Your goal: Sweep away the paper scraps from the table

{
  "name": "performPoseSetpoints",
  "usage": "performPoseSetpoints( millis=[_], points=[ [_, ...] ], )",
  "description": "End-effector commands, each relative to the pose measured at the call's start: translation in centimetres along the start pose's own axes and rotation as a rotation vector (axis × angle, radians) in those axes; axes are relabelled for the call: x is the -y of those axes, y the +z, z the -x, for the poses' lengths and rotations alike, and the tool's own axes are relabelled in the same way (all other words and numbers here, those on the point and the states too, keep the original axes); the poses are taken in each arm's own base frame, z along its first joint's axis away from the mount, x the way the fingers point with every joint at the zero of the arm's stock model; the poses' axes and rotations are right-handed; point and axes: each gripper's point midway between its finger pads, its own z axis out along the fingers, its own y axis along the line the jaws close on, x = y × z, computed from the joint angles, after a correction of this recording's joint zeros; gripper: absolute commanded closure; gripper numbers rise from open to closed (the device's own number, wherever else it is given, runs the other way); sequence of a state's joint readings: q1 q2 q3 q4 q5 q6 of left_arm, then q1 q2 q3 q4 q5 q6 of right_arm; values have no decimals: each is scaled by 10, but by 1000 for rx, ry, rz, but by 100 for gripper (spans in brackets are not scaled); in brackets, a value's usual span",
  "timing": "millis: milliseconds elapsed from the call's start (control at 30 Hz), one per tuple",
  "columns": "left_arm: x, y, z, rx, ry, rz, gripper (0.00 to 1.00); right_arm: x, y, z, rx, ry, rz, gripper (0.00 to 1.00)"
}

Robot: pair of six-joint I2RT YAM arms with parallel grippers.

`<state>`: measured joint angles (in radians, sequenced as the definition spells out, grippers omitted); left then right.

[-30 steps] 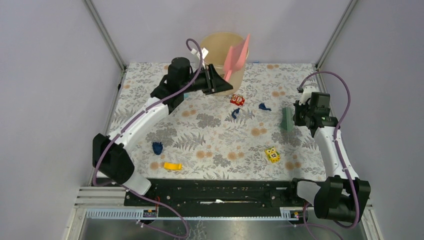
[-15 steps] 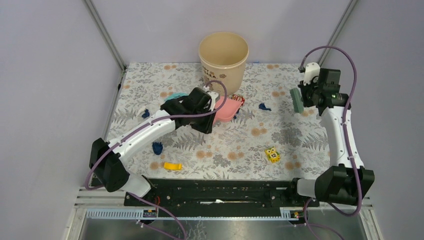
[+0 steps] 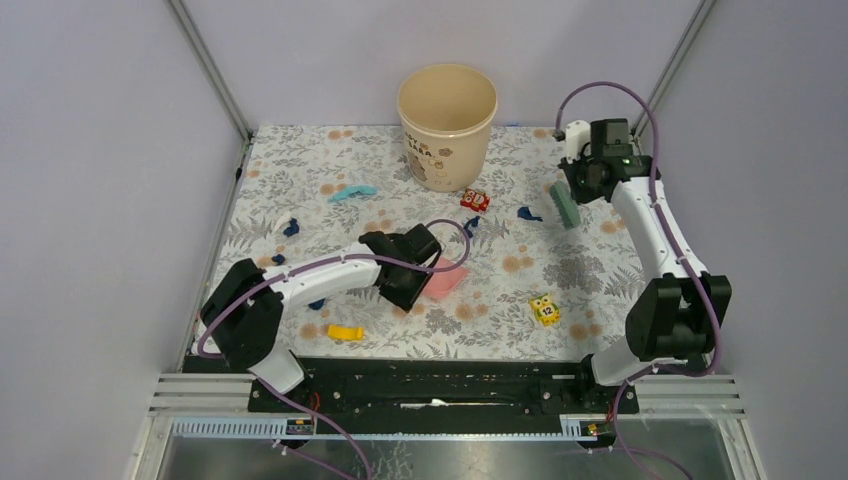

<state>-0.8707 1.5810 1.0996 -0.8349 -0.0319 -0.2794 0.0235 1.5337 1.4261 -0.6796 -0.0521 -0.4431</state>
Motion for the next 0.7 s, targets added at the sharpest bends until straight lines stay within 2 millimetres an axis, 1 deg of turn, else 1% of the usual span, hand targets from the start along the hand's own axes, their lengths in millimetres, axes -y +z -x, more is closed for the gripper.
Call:
performPoseSetpoints(
  millis=[0, 33, 167, 400, 533, 667],
  points=[
    [16, -4, 27, 207, -80, -43, 84, -6, -1, 19, 39, 27, -31, 100],
    [18, -2, 25, 234, -97, -43, 78, -6, 3, 19, 36, 40, -32, 100],
    [23, 0, 30, 333, -147, -60, 69, -7, 8, 19, 24, 53, -24, 100],
    [21, 3, 37, 500, -149, -51, 64, -11, 10, 19, 22, 61, -4, 100],
    [19, 11, 32, 518, -164, -54, 62, -13, 12, 16, 15, 64, 3, 100],
    [20, 13, 31, 543, -152, -50, 59, -15, 13, 15, 14, 68, 12, 100]
  ],
)
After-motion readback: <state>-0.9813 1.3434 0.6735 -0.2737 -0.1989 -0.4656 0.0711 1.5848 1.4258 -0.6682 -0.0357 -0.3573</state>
